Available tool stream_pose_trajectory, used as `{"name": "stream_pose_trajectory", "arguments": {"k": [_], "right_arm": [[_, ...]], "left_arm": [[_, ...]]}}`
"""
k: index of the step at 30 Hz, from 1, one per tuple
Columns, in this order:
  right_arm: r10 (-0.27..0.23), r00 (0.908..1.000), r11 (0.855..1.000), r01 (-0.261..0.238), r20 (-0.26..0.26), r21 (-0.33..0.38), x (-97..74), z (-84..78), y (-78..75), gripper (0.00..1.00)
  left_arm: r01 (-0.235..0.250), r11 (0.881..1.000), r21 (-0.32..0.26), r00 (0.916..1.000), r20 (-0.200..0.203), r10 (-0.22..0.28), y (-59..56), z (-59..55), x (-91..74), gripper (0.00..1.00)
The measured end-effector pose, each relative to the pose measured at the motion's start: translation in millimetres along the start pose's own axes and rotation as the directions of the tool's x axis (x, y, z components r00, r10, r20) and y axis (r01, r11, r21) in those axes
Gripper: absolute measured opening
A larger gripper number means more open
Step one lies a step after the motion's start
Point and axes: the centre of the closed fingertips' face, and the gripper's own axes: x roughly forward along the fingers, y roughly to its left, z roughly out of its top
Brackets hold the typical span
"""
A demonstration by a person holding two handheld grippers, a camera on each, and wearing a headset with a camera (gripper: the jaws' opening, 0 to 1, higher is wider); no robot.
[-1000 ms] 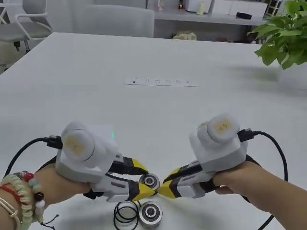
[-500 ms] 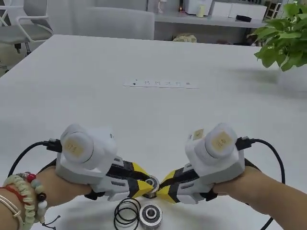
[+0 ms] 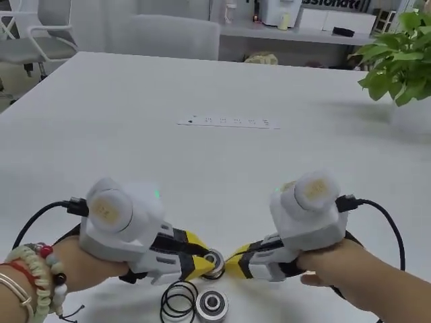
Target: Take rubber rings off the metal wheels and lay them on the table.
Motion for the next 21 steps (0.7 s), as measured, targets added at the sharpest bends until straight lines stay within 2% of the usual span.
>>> {"name": "stream_pose_trajectory", "arguments": {"k": [2, 4, 6, 8, 9, 11, 15, 17, 21], "right_arm": [[0.011, 0.9995, 0.996, -0.013, 0.029, 0.091, -0.8, 2.2, -1.3, 0.0], [0.028, 0.9987, 0.975, -0.037, 0.043, 0.218, -2.9, 2.0, -0.1, 0.0], [0.04, 0.9958, 0.963, -0.061, 0.082, 0.262, -5.6, 6.4, -1.7, 0.0], [0.059, 0.9897, 0.942, -0.099, 0.13, 0.322, -9.4, 14.0, 0.1, 0.0], [0.075, 0.9878, 0.936, -0.117, 0.137, 0.333, -10.1, 15.0, 2.8, 0.0], [0.065, 0.9894, 0.945, -0.103, 0.13, 0.309, -9.9, 14.0, 3.2, 0.0], [0.066, 0.9899, 0.953, -0.1, 0.125, 0.286, -10.7, 14.7, 6.1, 0.0], [0.076, 0.9887, 0.944, -0.113, 0.129, 0.311, -12.2, 15.2, 8.1, 0.0], [0.082, 0.9882, 0.946, -0.118, 0.13, 0.303, -12.4, 15.5, 11.7, 0.0]], "left_arm": [[-0.002, 1.0, -0.001, 1.0, 0.002, 0.002, -0.1, 0.1, -0.1, 0.08], [-0.002, 1.0, 0.001, 1.0, 0.004, 0.002, -0.2, 0.1, -0.2, 0.08], [-0.002, 1.0, 0.002, 1.0, 0.004, 0.002, -0.4, 0.3, -0.2, 0.08], [-0.005, 1.0, 0.004, 1.0, 0.005, 0.005, -0.2, 0.4, -0.3, 0.08], [-0.006, 1.0, 0.003, 1.0, 0.006, 0.006, -0.1, 0.5, -0.3, 0.08], [-0.008, 1.0, 0.004, 0.9999, 0.007, 0.008, 0.0, 0.5, -0.4, 0.08], [-0.014, 1.0, -0.001, 0.9999, 0.009, 0.014, -0.1, 0.3, -0.6, 0.08], [-0.019, 1.0, -0.001, 0.9998, 0.01, 0.019, -0.6, 0.2, -0.8, 0.08], [-0.02, 1.0, -0.001, 0.9998, 0.008, 0.02, -0.5, 0.0, -0.8, 0.08]]}}
